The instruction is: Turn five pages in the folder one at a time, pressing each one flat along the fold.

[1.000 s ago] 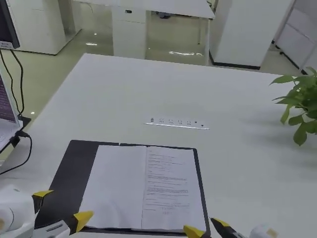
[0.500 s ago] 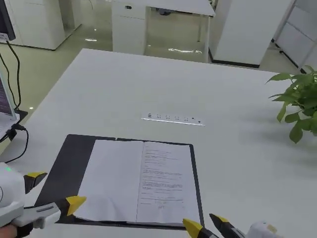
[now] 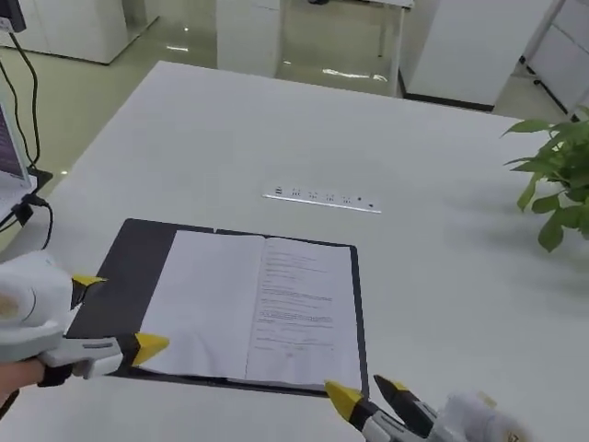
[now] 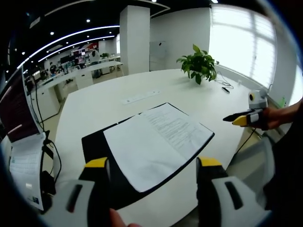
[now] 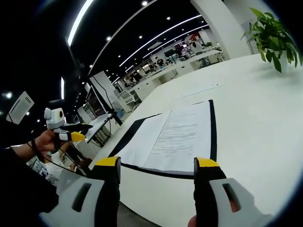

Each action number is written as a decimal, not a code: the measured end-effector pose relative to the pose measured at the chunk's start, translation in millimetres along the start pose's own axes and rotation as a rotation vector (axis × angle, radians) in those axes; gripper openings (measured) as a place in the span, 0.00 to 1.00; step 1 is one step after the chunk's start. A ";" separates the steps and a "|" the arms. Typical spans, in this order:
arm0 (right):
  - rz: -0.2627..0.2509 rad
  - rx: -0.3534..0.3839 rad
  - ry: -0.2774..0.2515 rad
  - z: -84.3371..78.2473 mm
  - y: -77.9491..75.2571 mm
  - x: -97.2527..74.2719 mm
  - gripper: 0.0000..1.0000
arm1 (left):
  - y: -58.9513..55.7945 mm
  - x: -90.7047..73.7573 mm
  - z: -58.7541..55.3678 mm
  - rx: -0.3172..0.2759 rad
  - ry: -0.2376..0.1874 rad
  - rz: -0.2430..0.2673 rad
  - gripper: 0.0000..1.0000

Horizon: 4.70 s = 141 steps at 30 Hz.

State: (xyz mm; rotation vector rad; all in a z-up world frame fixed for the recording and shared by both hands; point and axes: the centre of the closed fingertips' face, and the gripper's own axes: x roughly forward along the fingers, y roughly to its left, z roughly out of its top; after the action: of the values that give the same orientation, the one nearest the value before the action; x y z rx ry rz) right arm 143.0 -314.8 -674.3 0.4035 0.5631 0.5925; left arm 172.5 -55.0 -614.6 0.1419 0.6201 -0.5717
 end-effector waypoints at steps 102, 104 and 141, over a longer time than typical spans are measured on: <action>-0.026 0.028 0.061 -2.6 -40.8 24.4 0.51 | -159.5 250.1 -31.8 0.241 0.152 -0.283 0.37; -0.026 0.029 0.067 -3.1 -43.3 27.7 0.51 | -157.4 250.7 -31.3 0.234 0.149 -0.281 0.36; -0.029 0.043 0.127 -12.2 -68.8 48.6 0.51 | -151.6 248.2 -27.1 0.081 0.128 -0.288 0.28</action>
State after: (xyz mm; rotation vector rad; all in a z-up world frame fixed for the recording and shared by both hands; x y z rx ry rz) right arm 197.2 -334.6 -736.8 0.3992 0.7029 0.5819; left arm 241.2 -288.9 -775.5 0.1677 0.7480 -0.8721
